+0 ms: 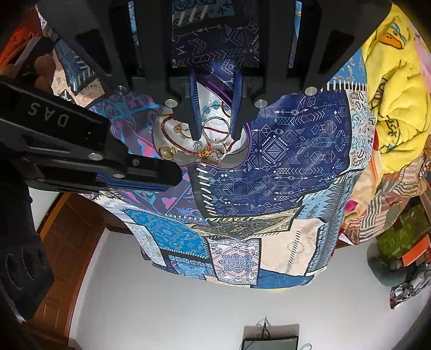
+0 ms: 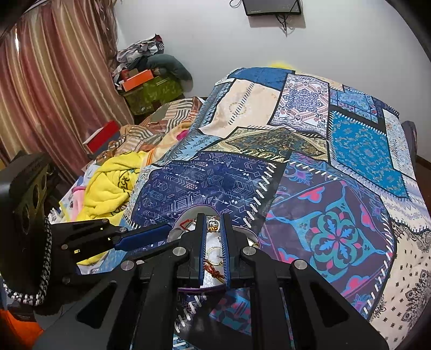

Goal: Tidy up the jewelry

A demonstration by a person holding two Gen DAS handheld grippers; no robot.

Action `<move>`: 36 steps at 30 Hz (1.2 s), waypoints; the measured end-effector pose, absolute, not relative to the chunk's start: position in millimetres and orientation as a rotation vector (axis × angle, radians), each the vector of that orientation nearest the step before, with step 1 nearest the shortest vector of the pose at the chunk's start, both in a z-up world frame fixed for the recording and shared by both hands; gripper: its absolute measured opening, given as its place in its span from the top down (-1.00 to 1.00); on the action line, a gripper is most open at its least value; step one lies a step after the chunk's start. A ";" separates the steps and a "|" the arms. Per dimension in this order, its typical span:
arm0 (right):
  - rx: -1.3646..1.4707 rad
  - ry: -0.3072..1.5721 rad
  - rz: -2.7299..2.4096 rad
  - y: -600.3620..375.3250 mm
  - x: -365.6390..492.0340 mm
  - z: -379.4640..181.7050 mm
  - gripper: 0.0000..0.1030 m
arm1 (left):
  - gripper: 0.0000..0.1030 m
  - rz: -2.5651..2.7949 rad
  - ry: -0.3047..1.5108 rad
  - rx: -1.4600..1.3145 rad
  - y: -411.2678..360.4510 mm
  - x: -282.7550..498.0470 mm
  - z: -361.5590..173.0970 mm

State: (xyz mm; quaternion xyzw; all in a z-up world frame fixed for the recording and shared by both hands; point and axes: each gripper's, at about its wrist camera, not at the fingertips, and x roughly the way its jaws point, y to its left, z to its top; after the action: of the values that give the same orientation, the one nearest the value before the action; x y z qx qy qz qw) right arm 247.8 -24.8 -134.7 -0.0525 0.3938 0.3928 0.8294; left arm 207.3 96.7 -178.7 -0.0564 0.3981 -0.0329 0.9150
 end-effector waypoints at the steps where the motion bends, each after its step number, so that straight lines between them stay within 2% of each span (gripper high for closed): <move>1: -0.112 0.836 0.834 -24.9 248.1 -135.1 0.82 | 0.61 -0.065 0.817 -0.108 96.1 207.0 -178.8; 9: -0.123 0.857 0.828 -23.7 246.4 -137.4 0.81 | 0.61 -0.045 0.830 -0.116 100.7 204.3 -181.5; 13: -0.123 0.850 0.824 -27.1 244.4 -133.2 0.69 | 0.61 -0.034 0.833 -0.130 105.7 202.4 -179.9; 19: -0.101 0.815 0.815 -38.3 238.9 -114.7 0.68 | 0.61 -0.018 0.808 -0.141 109.0 195.7 -164.2; 25: -0.073 0.712 0.789 -63.0 215.7 -71.1 0.68 | 0.61 -0.004 0.727 -0.143 106.1 179.5 -124.8; 32: -0.053 0.546 0.749 -94.7 165.6 -11.4 0.68 | 0.60 0.011 0.563 -0.093 85.9 132.7 -54.9; 36: -0.036 0.425 0.717 -114.6 127.2 21.4 0.68 | 0.49 0.013 0.450 -0.079 73.4 96.3 -16.8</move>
State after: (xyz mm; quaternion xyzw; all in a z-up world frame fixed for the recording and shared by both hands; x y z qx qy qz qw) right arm 127.2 -114.6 21.4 -0.0176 0.2064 0.3481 0.9143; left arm 96.3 73.4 -16.8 -0.0393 0.2231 0.0063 0.9740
